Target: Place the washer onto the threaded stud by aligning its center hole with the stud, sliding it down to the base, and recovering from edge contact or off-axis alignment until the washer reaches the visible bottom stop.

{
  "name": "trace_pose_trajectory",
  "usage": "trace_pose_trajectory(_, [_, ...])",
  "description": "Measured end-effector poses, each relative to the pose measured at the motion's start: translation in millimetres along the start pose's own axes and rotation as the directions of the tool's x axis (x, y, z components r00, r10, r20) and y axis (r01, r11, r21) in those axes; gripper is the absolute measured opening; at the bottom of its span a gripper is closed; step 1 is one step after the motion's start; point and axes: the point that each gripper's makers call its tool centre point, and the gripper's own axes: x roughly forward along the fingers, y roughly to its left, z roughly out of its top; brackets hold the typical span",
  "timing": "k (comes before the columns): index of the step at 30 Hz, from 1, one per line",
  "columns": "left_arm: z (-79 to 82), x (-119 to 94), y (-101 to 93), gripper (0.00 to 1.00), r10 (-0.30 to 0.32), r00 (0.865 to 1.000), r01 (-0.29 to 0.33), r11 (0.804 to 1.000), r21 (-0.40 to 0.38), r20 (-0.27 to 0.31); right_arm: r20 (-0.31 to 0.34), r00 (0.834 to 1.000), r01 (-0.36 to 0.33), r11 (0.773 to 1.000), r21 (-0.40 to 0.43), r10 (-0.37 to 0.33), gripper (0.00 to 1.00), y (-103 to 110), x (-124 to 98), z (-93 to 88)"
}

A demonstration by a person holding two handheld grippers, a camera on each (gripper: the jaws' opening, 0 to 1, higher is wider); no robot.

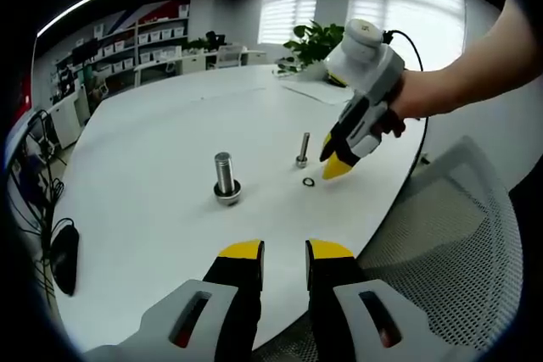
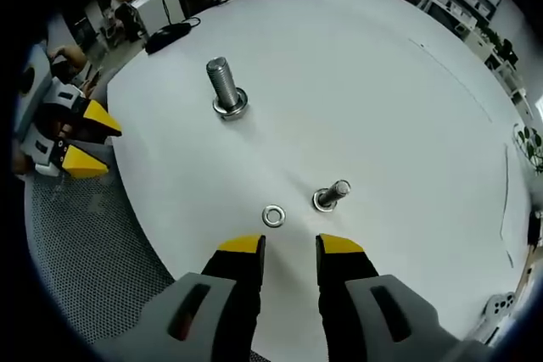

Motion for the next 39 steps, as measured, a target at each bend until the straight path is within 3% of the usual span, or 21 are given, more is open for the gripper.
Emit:
trace_pose_trajectory(10, [-1.7,0,0.3,0.17,0.003,1.000,-0.003,1.000,0.004,-0.009,0.012,1.000,-0.020,1.000,-0.016,0.021,0.27,16,2,0.1])
trace_pose_trajectory(28, [-0.4,0,1.4,0.17,0.009,1.000,-0.009,1.000,0.004,-0.004,0.038,0.999,-0.038,0.999,-0.005,0.039,0.29,21,4,9.5])
trace_pose_trajectory(39, [-0.2,0,2.2,0.17,0.013,1.000,-0.013,1.000,0.002,-0.002,0.007,0.999,-0.036,0.999,-0.001,0.036,0.27,18,20,7.7])
